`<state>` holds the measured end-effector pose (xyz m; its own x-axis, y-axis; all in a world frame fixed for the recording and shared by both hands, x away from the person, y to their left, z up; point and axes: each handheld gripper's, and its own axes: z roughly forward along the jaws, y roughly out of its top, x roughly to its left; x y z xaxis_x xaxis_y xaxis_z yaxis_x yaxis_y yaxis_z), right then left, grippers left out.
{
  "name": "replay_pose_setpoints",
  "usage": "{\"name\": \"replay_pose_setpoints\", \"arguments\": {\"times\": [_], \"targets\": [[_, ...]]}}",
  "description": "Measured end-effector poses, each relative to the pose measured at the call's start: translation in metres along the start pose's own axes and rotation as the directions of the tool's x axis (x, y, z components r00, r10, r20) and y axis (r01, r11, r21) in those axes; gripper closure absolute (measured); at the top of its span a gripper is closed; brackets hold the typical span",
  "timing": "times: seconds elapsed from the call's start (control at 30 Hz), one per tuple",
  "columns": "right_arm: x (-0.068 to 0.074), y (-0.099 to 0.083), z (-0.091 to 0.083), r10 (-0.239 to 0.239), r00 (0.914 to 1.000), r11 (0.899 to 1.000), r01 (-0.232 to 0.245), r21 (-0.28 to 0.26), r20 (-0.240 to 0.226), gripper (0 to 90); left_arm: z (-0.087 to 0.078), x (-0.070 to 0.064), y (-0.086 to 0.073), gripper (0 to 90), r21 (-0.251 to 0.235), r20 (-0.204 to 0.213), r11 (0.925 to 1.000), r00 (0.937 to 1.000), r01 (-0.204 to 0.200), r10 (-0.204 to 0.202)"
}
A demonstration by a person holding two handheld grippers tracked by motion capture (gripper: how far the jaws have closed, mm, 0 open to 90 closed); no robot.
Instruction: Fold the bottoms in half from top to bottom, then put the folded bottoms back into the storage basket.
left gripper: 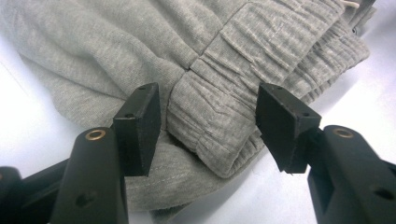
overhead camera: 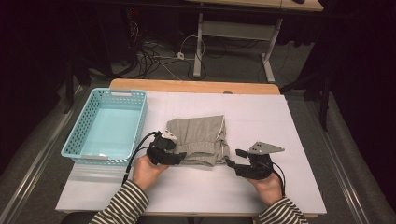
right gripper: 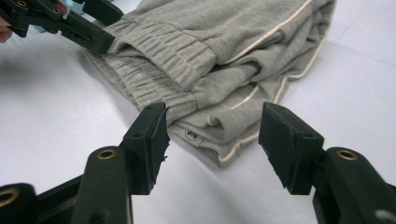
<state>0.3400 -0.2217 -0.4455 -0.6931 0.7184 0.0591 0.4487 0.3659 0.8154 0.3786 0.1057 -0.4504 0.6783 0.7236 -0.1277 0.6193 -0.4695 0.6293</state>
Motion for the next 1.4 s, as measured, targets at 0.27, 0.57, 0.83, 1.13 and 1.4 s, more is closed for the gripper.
{"name": "replay_pose_setpoints", "arguments": {"times": [0.27, 0.57, 0.83, 1.13, 1.4], "targets": [[-0.006, -0.008, -0.012, 0.024, 0.9997, 1.000, -0.023, -0.020, 0.011, 40.8, 0.000, 0.001, 0.000, 39.4, -0.001, 0.008, 1.0000, 0.9999, 0.010, -0.010], [-0.013, -0.021, -0.025, 0.047, 0.9982, 0.998, -0.045, -0.040, 0.038, 40.2, -0.004, 0.005, 0.000, 39.4, -0.010, 0.033, 0.9995, 0.9990, 0.030, -0.030], [-0.020, -0.030, -0.035, 0.066, 0.9959, 0.997, -0.063, -0.050, 0.061, 39.6, -0.004, 0.005, 0.000, 39.4, -0.011, 0.031, 0.9997, 0.9992, 0.024, -0.023], [-0.032, -0.038, -0.040, 0.101, 0.9912, 0.994, -0.096, -0.058, 0.086, 39.2, -0.006, 0.006, 0.000, 39.4, -0.009, 0.033, 0.9996, 0.9991, 0.027, -0.026], [-0.035, -0.042, -0.045, 0.100, 0.9902, 0.993, -0.094, -0.069, 0.098, 39.1, -0.010, 0.008, 0.000, 39.4, -0.031, 0.038, 0.9987, 0.9985, 0.041, -0.040]]}}
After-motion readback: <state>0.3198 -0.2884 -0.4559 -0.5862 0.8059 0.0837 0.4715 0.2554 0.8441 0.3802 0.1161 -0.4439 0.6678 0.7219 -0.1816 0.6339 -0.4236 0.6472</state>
